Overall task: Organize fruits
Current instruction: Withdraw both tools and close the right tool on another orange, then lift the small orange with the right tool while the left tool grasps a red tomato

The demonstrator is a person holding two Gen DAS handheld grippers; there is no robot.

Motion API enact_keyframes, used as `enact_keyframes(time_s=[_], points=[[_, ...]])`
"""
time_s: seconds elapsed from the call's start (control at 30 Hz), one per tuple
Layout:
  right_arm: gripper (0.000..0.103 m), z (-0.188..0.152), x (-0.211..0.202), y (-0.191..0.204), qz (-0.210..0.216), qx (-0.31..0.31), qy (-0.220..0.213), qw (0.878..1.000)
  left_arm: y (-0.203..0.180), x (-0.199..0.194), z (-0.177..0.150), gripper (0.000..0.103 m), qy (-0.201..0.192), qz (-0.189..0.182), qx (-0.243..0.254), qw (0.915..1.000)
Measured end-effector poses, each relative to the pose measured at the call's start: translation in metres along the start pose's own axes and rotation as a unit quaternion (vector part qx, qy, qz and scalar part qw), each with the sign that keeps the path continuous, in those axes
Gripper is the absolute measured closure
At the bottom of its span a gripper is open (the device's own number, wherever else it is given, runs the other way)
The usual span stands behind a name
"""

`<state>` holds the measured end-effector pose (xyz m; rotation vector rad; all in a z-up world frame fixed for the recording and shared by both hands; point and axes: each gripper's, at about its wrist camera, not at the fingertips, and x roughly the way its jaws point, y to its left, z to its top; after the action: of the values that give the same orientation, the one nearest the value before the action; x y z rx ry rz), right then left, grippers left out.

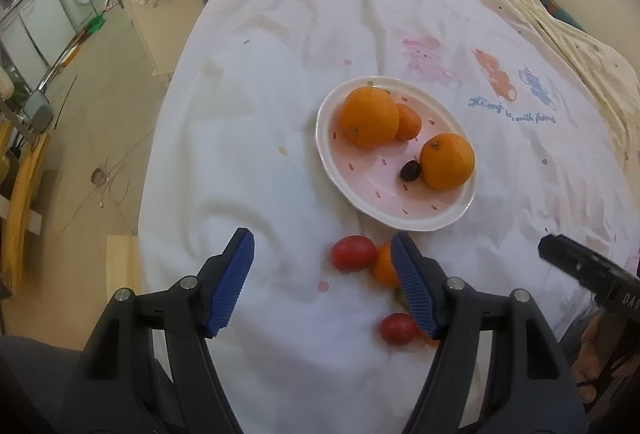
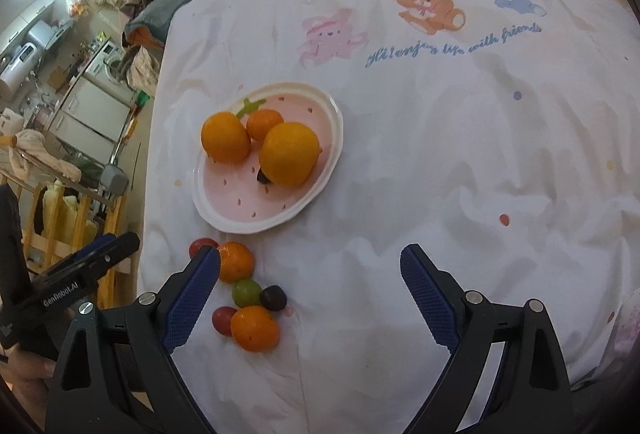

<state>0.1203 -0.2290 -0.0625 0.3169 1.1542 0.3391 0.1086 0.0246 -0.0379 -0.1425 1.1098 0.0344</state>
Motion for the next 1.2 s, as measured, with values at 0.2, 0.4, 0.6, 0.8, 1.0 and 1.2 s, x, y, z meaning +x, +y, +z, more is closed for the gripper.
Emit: enact_keyframes(time_s=[0.2,0.4,0.6,0.8,1.0,1.2], points=[[0.009,-0.004,0.014,-0.002,0.016,0.016,0.028,0.999,0.001,0.005,-0.001,0.035,0.003,0.008,-0.004,1.0],[0.013,-0.008,0.036,-0.009,0.063,0.05,0.085,0.993,0.004,0.008,0.001,0.035,0.01,0.0,-0.017,0.9998],[0.03,-0.027,0.063,0.016,0.105,0.019,0.162,0.981,0.006,0.016,0.003,0.035,0.028,-0.004,-0.029,0.9992],[0.036,-0.044,0.085,0.033,0.09,-0.007,0.199,0.976,0.009,0.014,0.003,0.035,0.027,-0.005,-0.037,0.9989],[0.059,-0.047,0.086,0.042,0.064,-0.038,0.19,0.979,0.013,0.016,0.002,0.035,0.029,-0.004,-0.043,0.9987],[0.06,-0.043,0.069,0.044,0.074,-0.057,0.183,0.979,0.019,0.015,0.002,0.035,0.03,0.001,-0.049,0.9983]])
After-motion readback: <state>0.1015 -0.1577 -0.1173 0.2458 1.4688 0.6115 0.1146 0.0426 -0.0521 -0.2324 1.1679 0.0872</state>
